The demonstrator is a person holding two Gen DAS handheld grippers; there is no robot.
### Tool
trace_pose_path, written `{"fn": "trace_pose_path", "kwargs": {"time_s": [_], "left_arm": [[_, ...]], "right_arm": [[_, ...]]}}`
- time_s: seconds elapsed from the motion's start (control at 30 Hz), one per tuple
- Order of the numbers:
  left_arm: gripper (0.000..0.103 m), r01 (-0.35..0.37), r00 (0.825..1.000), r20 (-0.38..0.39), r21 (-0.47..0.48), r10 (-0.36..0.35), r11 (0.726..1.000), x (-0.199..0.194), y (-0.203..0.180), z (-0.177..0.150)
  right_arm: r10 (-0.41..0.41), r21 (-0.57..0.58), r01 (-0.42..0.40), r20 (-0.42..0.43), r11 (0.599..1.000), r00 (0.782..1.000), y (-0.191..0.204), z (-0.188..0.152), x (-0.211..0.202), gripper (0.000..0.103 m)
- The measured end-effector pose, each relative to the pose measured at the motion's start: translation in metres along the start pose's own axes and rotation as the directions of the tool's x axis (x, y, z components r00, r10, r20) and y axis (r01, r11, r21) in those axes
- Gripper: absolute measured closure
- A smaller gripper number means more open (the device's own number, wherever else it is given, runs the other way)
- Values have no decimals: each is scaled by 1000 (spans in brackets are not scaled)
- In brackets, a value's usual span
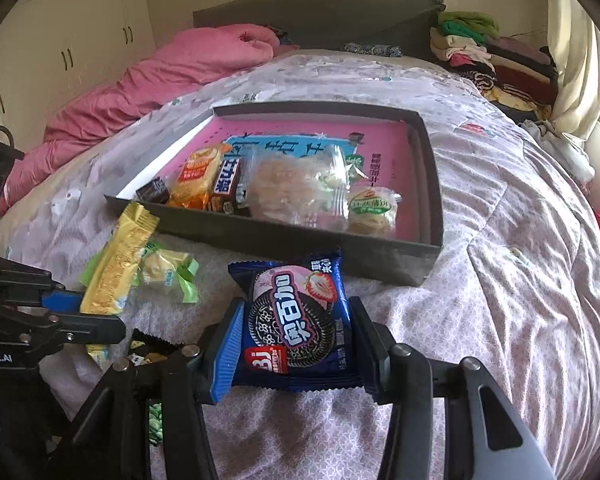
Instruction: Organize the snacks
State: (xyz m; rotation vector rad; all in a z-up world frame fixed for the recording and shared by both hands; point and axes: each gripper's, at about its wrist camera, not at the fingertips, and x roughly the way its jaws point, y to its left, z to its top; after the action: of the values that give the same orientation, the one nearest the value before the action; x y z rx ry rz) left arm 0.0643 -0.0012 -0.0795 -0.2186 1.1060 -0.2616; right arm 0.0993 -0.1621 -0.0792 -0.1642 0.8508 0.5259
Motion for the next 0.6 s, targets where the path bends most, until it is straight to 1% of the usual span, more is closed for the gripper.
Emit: {"fn": "trace_pose_path", "kwargs": {"time_s": [0.33,0.6], "left_arm": [[80,-9,997,81,49,5,999,-28,-14,4],[80,-33,987,157,24,29,999,-49,-6,11]], "right_arm": [[19,44,-21,47,999,999,-5,3,-16,53],[23,56,-29,97,998,995,-4,9,-30,53]]}}
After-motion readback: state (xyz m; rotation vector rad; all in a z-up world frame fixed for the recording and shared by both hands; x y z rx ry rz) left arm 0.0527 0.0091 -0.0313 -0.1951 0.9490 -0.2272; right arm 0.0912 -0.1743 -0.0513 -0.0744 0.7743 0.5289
